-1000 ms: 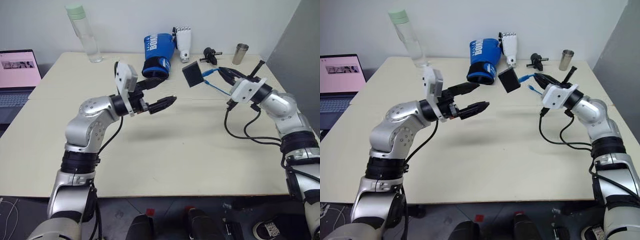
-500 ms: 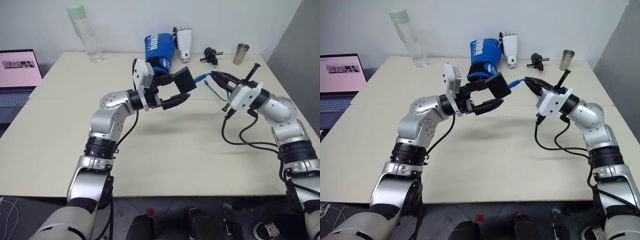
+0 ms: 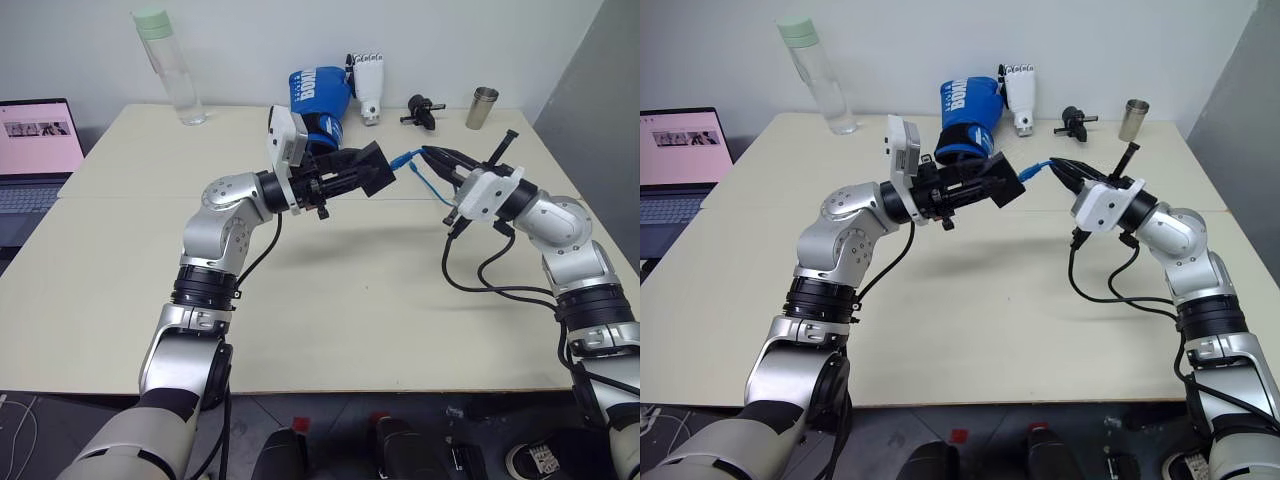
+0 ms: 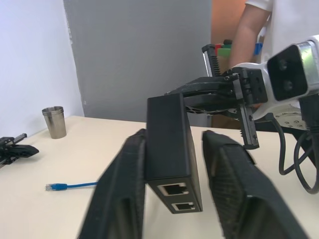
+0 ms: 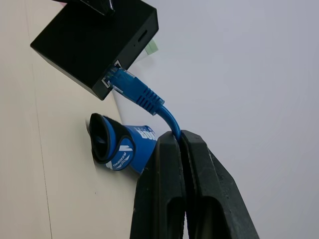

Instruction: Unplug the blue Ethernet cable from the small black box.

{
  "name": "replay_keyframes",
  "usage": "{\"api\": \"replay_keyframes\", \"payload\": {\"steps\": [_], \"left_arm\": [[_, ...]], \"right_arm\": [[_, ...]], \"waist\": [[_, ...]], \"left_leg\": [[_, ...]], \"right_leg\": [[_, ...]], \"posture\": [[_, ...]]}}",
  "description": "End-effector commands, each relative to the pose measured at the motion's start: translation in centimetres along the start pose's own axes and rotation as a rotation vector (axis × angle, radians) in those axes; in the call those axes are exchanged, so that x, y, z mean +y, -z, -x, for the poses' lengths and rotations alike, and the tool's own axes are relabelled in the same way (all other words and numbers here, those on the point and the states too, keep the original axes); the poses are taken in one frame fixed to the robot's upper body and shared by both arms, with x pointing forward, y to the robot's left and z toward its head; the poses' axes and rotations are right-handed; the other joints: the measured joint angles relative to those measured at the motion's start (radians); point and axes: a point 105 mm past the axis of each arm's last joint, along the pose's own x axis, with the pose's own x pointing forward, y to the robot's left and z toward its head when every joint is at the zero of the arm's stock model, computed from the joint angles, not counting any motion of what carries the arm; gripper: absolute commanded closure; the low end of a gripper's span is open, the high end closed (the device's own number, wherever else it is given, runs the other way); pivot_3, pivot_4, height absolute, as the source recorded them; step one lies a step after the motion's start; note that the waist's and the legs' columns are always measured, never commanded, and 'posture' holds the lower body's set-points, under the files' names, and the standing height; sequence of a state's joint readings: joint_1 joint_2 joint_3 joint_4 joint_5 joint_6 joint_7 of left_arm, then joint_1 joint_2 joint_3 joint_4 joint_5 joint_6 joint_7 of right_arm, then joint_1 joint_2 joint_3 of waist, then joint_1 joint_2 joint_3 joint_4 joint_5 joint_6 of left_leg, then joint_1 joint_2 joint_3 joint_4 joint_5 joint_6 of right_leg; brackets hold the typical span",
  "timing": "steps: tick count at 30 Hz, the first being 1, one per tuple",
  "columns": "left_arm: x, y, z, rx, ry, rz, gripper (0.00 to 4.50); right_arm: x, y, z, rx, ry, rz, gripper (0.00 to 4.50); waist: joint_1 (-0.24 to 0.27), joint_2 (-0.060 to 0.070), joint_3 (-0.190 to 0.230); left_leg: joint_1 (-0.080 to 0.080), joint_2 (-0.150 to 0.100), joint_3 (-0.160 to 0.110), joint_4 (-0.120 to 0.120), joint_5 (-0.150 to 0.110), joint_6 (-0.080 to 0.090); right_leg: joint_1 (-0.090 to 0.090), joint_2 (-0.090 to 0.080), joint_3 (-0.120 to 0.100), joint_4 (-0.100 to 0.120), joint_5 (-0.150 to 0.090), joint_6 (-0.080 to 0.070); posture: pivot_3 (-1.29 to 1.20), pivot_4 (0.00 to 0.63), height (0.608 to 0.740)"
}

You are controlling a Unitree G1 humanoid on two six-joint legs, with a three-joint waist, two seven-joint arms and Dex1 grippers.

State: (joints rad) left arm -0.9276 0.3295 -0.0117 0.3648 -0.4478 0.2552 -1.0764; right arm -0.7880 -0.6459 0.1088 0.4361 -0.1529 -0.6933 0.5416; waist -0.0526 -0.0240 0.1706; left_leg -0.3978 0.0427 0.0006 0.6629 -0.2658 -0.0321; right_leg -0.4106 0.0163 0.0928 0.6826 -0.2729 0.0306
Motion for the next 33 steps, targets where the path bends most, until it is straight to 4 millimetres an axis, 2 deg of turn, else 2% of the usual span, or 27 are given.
{"api": "replay_keyframes", "payload": {"steps": [1, 5, 10, 14, 17, 20, 26, 30, 33], "left_arm": [[0.3, -0.9, 0.1, -0.012, -0.005, -0.037, 3.72], [0.3, -0.8, 0.0, -0.008, -0.003, -0.039, 3.72], [0.8, -1.1, 0.0, 0.015, -0.004, -0.028, 3.72], [0.8, -0.7, 0.4, 0.075, 0.043, -0.008, 3.72], [0.7, -0.4, 0.8, 0.098, 0.072, 0.028, 3.72], [0.5, -0.1, 1.3, 0.132, 0.111, 0.066, 3.72], [-0.4, 0.2, 2.9, 0.214, 0.236, 0.074, 3.72], [-0.7, -0.2, 3.5, 0.255, 0.312, 0.044, 3.72], [-0.7, -1.0, 3.7, 0.269, 0.355, 0.007, 3.72]], "right_arm": [[-2.0, -0.5, 0.2, -0.02, 0.074, -0.002, 4.5], [-1.9, -0.8, -0.1, -0.03, 0.073, -0.021, 4.5], [-0.3, -1.0, -0.5, -0.019, -0.024, -0.052, 4.5], [2.0, -2.4, -0.6, -0.031, -0.233, -0.203, 3.76], [2.5, -3.1, -0.3, -0.027, -0.348, -0.288, 3.0], [2.6, -4.0, 0.5, -0.018, -0.467, -0.37, 2.48], [0.1, -5.8, 0.9, 0.021, -0.591, -0.747, 1.0], [-1.4, -5.4, 0.3, 0.076, -0.593, -0.91, 0.07], [-1.2, -5.4, -0.3, 0.106, -0.628, -1.011, 0.02]], "waist": [[0.0, 0.0, 0.0], [0.0, 0.0, 0.0], [0.0, 0.0, 0.0], [-0.001, 0.0, 0.0], [0.0, 0.0, 0.0], [0.002, 0.0, 0.0], [0.003, 0.0, 0.0], [0.005, 0.001, 0.0], [0.005, 0.001, 0.0]], "left_leg": [[0.0, 0.0, 0.0, 0.0, 0.0, 0.0], [0.0, 0.0, 0.0, 0.0, 0.0, 0.0], [0.0, 0.0, 0.0, 0.0, 0.0, 0.0], [0.0, 0.0, -0.001, 0.0, 0.0, 0.0], [0.0, 0.0, -0.001, 0.0, 0.0, 0.0], [-0.001, 0.0, -0.002, 0.001, 0.0, 0.0], [-0.001, 0.0, -0.003, 0.001, 0.0, 0.001], [-0.001, 0.0, -0.004, 0.001, 0.0, 0.001], [-0.002, 0.0, -0.003, 0.001, 0.0, 0.001]], "right_leg": [[0.0, 0.0, 0.0, 0.0, 0.0, 0.0], [0.0, 0.0, 0.0, 0.0, 0.0, 0.0], [0.0, 0.0, 0.0, 0.0, 0.0, 0.0], [0.0, 0.0, -0.001, 0.0, 0.0, 0.0], [0.0, 0.0, -0.001, 0.0, 0.0, 0.0], [0.0, 0.0, -0.003, 0.0, 0.0, 0.0], [0.0, 0.0, -0.003, 0.0, 0.0, 0.0], [0.0, 0.001, -0.004, 0.0, 0.0, 0.0], [-0.001, 0.001, -0.004, 0.0, 0.0, 0.0]], "posture": [[0.0, 0.15, 0.74], [0.0, 0.15, 0.74], [0.0, 0.15, 0.74], [0.0, 0.15, 0.74], [0.0, 0.15, 0.74], [0.0, 0.15, 0.74], [0.0, 0.15, 0.74], [0.0, 0.15, 0.74], [0.0, 0.15, 0.74]]}}
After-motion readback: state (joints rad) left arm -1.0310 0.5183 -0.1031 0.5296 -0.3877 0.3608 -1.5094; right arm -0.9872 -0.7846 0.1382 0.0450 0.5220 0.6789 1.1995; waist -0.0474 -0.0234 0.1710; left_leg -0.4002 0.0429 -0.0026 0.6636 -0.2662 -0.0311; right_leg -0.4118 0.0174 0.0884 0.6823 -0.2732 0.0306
